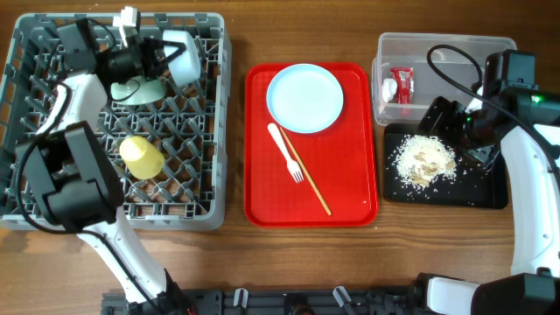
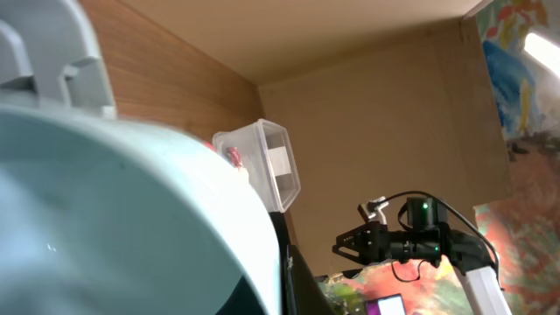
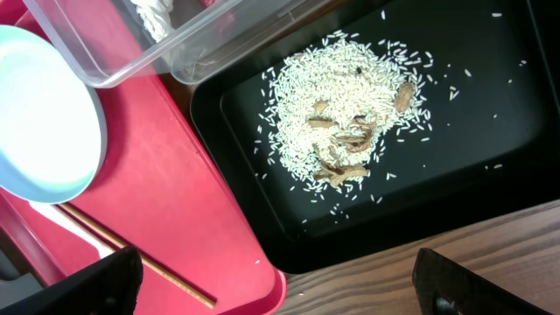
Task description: Sort waste into correct bins and load items into the dishwasher rack
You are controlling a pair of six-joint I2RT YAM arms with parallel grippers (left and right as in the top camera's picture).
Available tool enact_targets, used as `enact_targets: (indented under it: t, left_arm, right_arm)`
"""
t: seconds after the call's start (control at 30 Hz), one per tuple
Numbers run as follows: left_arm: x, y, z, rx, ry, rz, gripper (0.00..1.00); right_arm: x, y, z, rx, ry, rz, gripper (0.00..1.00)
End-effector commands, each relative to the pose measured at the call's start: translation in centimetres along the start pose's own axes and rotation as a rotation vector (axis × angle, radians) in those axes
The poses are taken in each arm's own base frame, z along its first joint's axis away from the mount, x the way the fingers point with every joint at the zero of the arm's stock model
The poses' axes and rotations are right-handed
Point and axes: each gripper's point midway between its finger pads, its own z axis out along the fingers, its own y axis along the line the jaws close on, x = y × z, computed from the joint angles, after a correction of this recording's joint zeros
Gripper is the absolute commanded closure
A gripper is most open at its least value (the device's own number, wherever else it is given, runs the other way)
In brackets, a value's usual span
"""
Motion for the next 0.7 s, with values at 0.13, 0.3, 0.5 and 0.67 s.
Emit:
enact_targets:
  t: [0.13, 0.3, 0.5, 0.67]
  left_arm:
    - [-0.8, 2.5, -2.1, -0.043, -0.056, -0.034, 0.68]
    - [-1.5, 2.8, -4.2, -0.053, -0.099, -0.096, 0.0]
    - [-2.8, 2.1, -6.4, -0.123, -0.174, -0.075, 0.0]
    - [-4.1, -0.1, -7.6, -0.189, -0.234, -0.017, 0.0]
  right_arm:
    - [0.0, 0.2, -0.9, -0.017, -0.019, -0.008, 0.0]
    - [0.0, 0.2, -0.9, -0.018, -0.02, -0.008, 0.0]
    - [0.0, 0.2, -0.9, -0.017, -0.018, -0.01, 0.0]
    - [0.0, 0.2, -0.9, -0.017, -0.017, -0.01, 0.0]
